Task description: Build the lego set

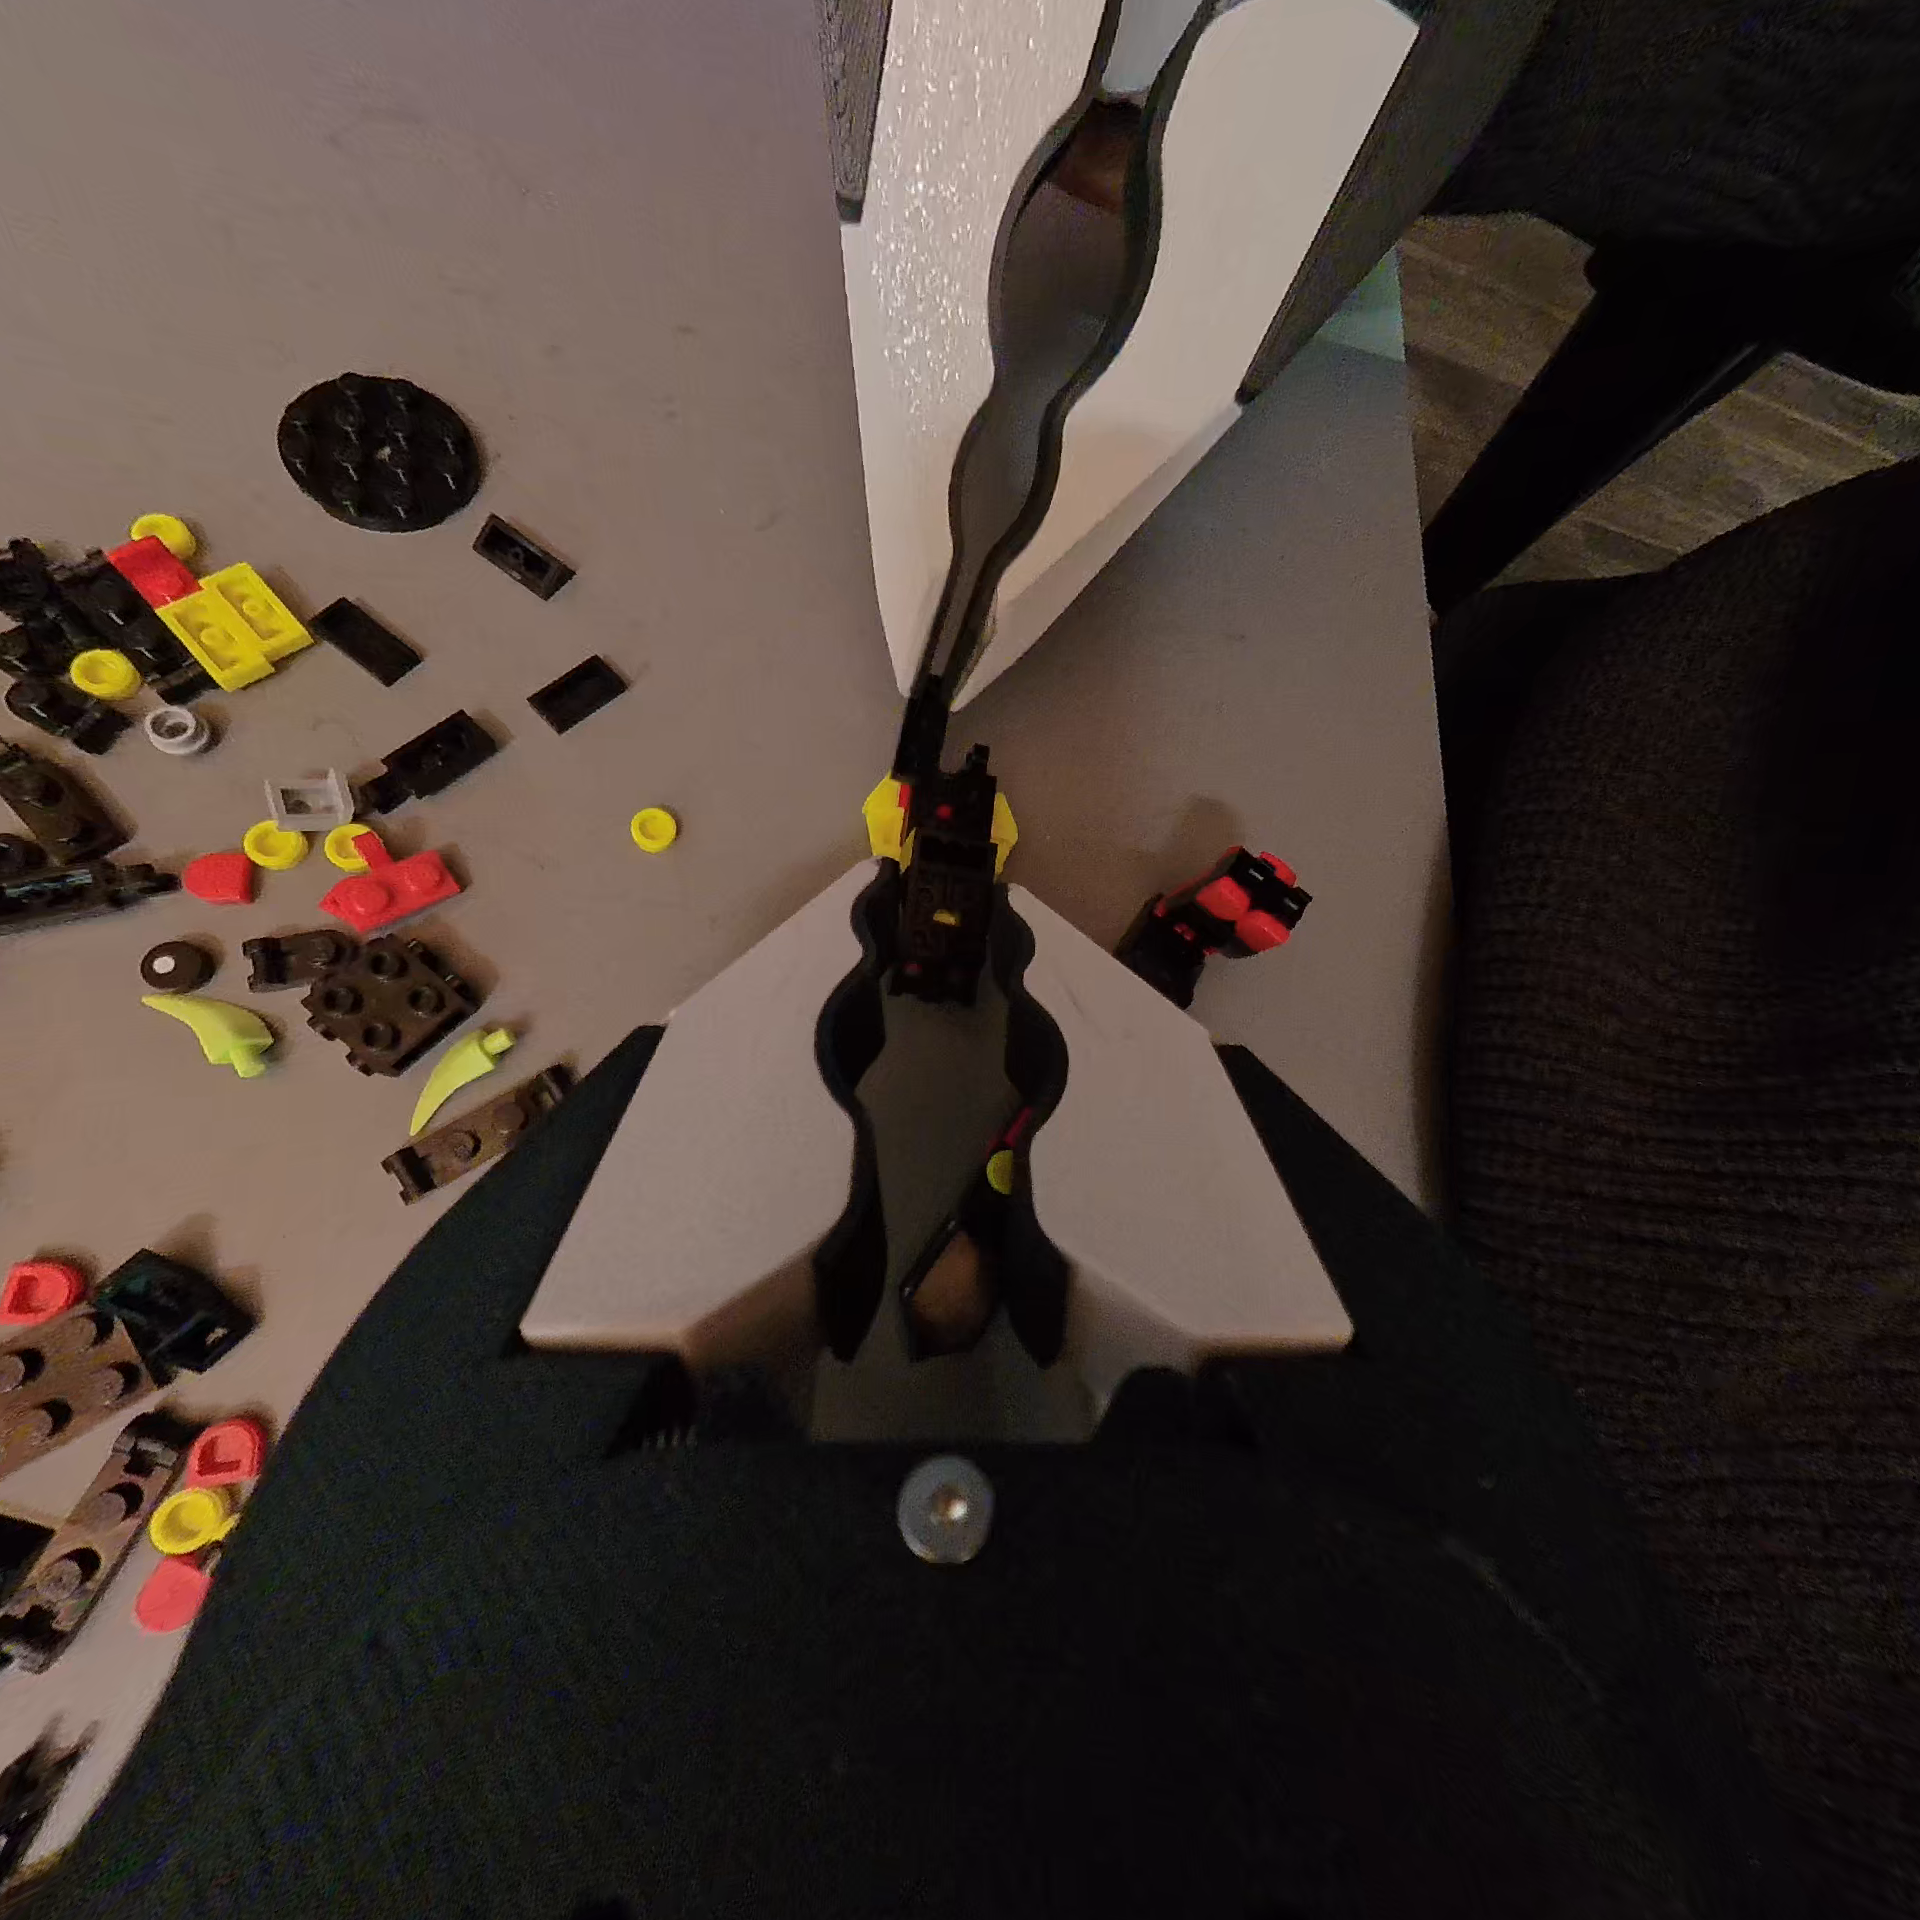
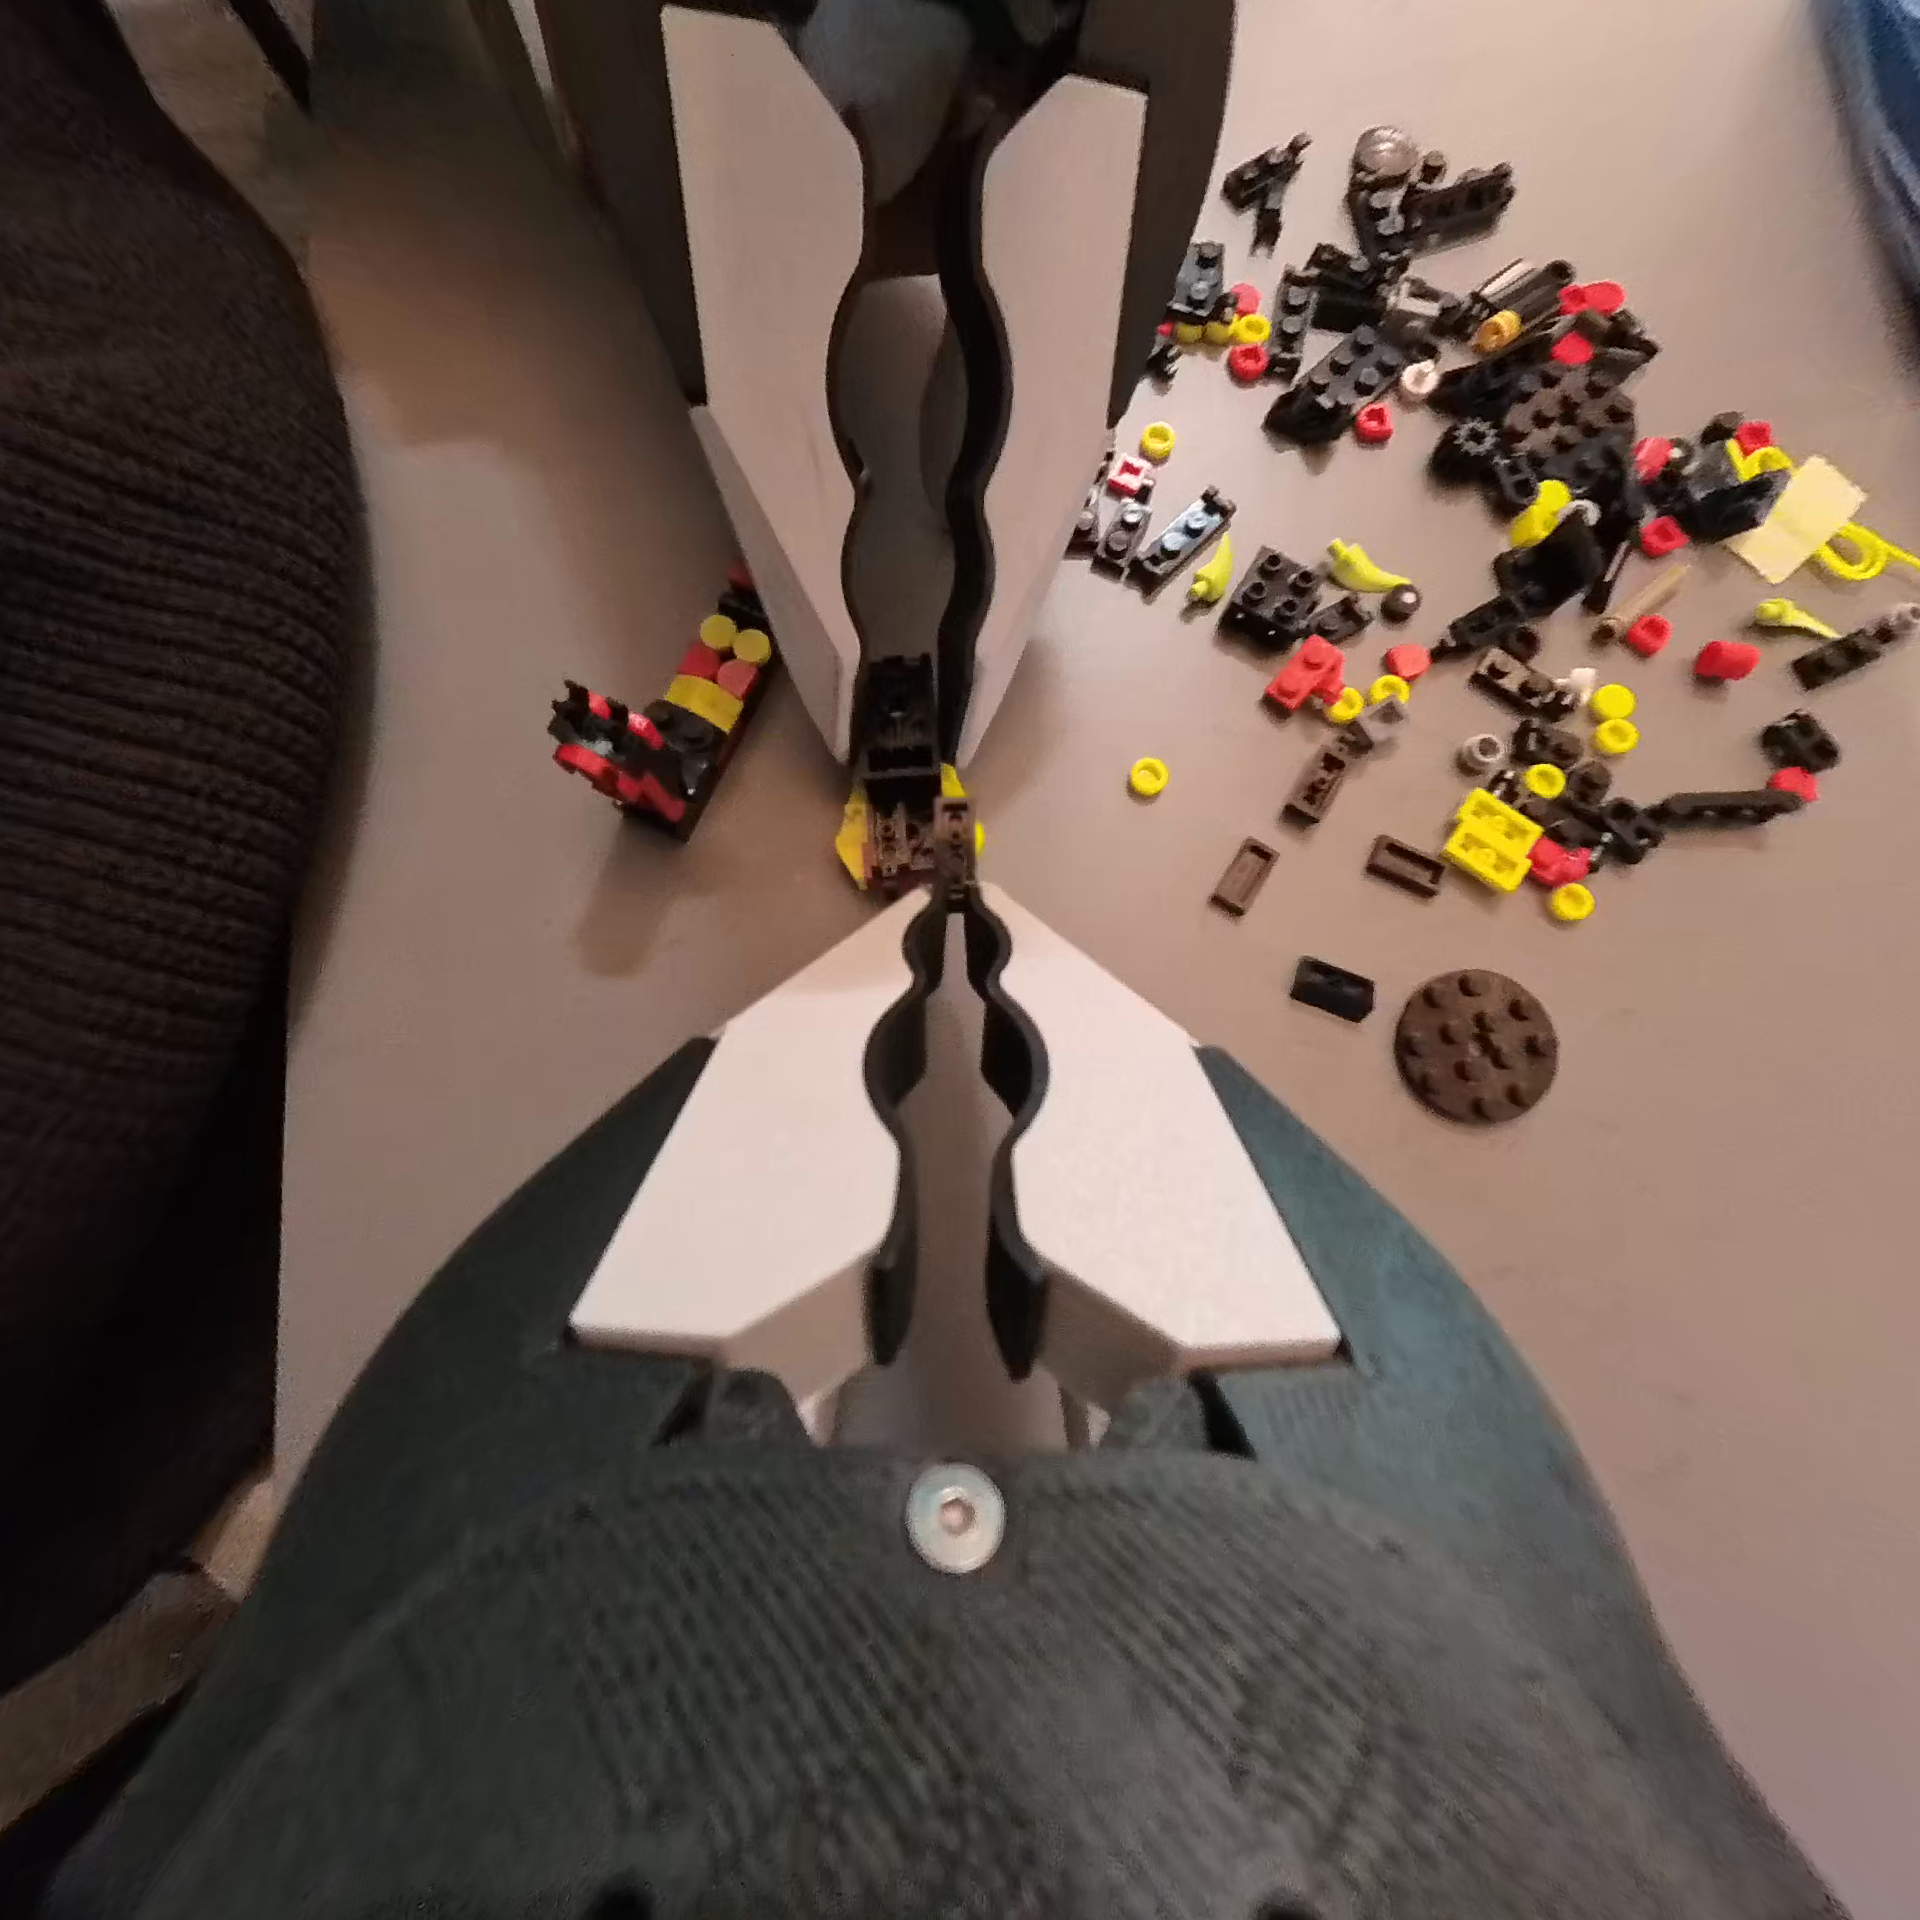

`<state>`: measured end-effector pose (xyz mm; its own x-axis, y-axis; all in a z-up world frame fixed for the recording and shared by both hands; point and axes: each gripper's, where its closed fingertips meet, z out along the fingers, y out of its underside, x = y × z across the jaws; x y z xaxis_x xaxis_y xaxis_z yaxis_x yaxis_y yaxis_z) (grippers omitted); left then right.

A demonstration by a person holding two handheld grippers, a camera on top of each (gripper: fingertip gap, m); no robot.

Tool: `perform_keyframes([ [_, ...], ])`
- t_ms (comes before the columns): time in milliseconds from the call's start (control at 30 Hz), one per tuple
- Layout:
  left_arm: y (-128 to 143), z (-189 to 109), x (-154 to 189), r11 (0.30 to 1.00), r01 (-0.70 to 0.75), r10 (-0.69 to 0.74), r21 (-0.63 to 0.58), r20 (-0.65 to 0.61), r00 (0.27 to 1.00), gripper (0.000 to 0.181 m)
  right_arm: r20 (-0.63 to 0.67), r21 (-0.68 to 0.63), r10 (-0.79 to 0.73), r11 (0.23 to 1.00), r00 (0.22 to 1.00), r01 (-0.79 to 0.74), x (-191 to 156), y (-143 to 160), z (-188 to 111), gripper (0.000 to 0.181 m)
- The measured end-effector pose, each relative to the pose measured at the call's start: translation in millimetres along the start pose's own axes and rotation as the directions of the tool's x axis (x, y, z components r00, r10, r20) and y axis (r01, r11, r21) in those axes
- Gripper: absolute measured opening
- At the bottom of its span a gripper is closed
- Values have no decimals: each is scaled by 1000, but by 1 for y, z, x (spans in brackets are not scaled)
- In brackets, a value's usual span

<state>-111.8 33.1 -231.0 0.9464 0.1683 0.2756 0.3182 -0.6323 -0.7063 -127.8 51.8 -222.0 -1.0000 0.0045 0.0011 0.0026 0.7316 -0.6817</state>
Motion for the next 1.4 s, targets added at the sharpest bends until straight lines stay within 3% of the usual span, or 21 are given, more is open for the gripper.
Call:
perform_keyframes([
  [33,0,0,0,1000,-1,1,0,-1,1000,14,9,-9,-6,1000,1000,6,-1,1,1,1],
  [567,0,2,3,1000,-15,15,1,-13,1000,14,38,-73,-76,994,996,79,-8,3,9,1],
  [1400,0,2,3,1000,-18,18,1,-12,1000,14,33,-66,-73,995,997,75,-7,3,6,8],
])
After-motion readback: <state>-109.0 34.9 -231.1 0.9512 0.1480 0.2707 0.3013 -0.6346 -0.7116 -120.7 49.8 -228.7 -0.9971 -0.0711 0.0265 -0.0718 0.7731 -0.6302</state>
